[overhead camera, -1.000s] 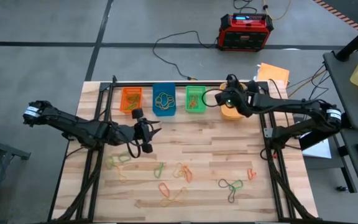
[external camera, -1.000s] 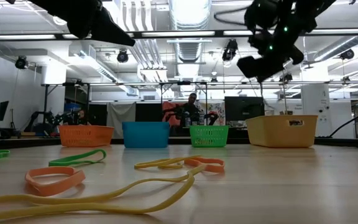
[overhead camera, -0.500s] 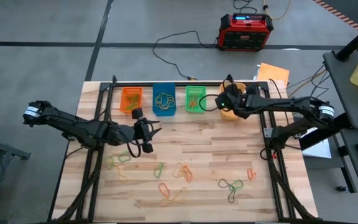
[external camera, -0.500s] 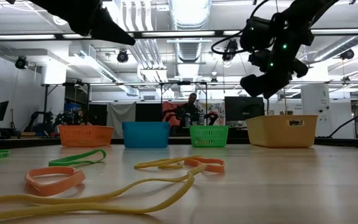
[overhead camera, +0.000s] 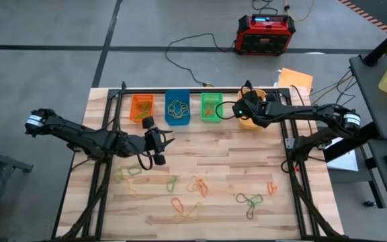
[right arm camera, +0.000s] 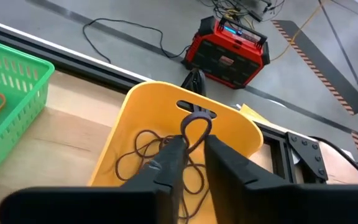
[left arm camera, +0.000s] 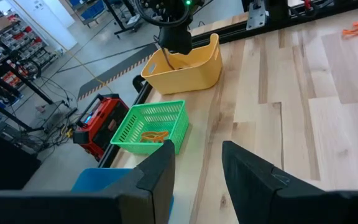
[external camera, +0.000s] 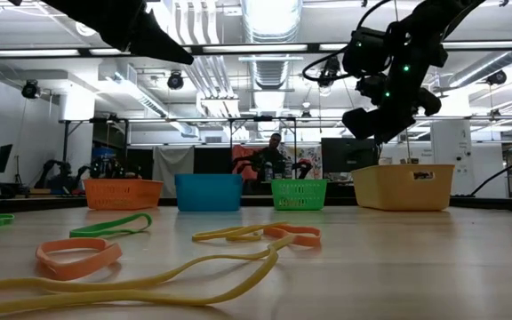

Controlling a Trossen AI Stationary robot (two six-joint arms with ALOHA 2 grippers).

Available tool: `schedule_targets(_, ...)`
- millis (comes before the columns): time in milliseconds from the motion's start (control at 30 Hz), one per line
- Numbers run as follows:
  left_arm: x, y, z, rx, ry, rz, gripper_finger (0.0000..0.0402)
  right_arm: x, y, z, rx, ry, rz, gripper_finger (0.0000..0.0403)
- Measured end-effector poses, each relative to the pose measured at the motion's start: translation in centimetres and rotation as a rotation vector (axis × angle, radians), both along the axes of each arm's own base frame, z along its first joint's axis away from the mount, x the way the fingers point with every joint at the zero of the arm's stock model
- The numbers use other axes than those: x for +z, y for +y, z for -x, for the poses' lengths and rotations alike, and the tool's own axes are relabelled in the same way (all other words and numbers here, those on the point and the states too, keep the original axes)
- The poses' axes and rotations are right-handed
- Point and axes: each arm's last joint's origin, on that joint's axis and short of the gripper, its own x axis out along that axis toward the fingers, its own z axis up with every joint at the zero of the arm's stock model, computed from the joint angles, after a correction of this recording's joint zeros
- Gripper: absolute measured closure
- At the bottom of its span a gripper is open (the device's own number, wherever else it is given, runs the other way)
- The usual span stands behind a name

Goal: Sort rubber bands into baskets
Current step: Put the purple rubber band into the light orange bin, then put the green rubber band into the orange bin

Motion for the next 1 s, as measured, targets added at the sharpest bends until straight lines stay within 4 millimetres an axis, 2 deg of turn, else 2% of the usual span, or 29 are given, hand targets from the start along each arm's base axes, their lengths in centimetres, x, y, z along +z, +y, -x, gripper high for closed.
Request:
schedule_targets(267,0.0,0.0,0.0,0.002,-0.003,0.007,0.0283,0.1,0.0,0.0,-0.026,-0.051,-0.005,0.0264)
schedule_targets(467,0.0,0.0,0.0,0.005,-0.006,0.013,0.0283,0.4,0.1,0.1,-0.045,-0.091,0.0,0.0225)
schedule_targets(733,0.0,0.0,0.0,0.01,-0.014,0.028,0.0283,0.6,0.2,0.1,-0.015,-0.106,-0.022,0.0206)
schedule_targets(1000,-0.6,0.0,0.2,0.016,0.012,0.112,0.0283,0.6,1.8,-1.3,0.203,-0.111,-0.116,0.0209)
